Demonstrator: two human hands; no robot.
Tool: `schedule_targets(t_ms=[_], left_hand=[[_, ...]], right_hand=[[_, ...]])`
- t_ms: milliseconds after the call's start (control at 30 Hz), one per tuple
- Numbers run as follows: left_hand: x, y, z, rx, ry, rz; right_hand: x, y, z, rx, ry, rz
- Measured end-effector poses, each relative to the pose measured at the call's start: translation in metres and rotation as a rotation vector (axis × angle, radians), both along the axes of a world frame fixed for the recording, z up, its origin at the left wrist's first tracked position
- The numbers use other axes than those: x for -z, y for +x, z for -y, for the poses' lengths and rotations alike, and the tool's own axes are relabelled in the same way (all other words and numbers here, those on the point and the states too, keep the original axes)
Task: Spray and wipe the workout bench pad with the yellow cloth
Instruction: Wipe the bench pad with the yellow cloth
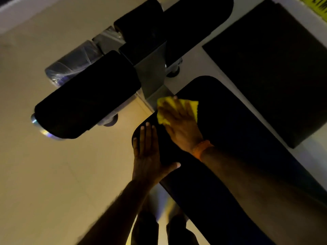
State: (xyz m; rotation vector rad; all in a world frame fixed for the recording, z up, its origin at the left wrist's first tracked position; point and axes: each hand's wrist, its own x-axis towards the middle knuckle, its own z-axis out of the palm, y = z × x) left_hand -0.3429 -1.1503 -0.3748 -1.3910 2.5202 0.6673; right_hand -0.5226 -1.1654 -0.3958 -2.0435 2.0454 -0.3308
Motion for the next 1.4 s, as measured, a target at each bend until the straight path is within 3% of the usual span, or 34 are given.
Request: schedule_targets(t_ms=[67, 200, 300, 333, 433, 467, 600, 733, 800, 867, 900, 1000, 1133, 1267, 1400], left_hand=[[-0.002, 0.0, -0.006, -0.045, 0.027, -0.025], [-0.001, 0.003, -0.022, -0.117, 0.059, -0.085], [0.002, 0.005, -0.03, -0.159, 0.051, -0.118], [0.003, 0.006, -0.031, -0.169, 0.05, -0.128], [0.006, 0.008, -0.033, -0.193, 0.055, -0.153], [0.007, 0.008, -0.035, -0.194, 0.054, -0.155], [0.006, 0.008, -0.039, -0.206, 0.064, -0.167], [0.006, 0.006, -0.043, -0.177, 0.048, -0.108], [0.005, 0.007, -0.046, -0.164, 0.031, -0.105], [0.004, 0.007, -0.051, -0.161, 0.046, -0.127], [0.004, 0.006, -0.055, -0.156, 0.05, -0.127], [0.001, 0.004, -0.067, -0.13, 0.035, -0.076], [0.0, 0.001, -0.079, -0.134, 0.044, -0.084], [-0.002, -0.004, -0.084, -0.182, 0.06, -0.084], [-0.013, -0.014, -0.087, -0.279, 0.014, -0.178]], right_hand=[[0.0, -0.022, 0.0, -0.197, -0.049, -0.038], [0.0, -0.011, 0.015, 0.13, 0.049, 0.008], [0.007, 0.003, -0.002, -0.243, 0.015, -0.103], [0.008, -0.01, 0.002, -0.274, -0.006, -0.099], [0.002, -0.01, 0.014, 0.06, 0.06, -0.026], [0.003, 0.006, 0.008, 0.074, 0.076, -0.041], [0.003, -0.004, -0.007, -0.319, 0.0, -0.127], [0.006, 0.006, -0.018, -0.029, 0.088, -0.144], [0.01, 0.014, -0.05, -0.197, 0.045, -0.212], [0.008, -0.014, -0.065, -0.369, 0.011, -0.192], [0.006, -0.026, -0.07, -0.344, -0.004, -0.189], [0.007, -0.01, -0.097, -0.011, 0.016, -0.108], [0.011, -0.03, -0.126, -0.284, 0.013, -0.162], [0.006, -0.033, -0.149, 0.021, 0.054, -0.105], [-0.009, -0.037, -0.179, -0.259, 0.099, 0.086]])
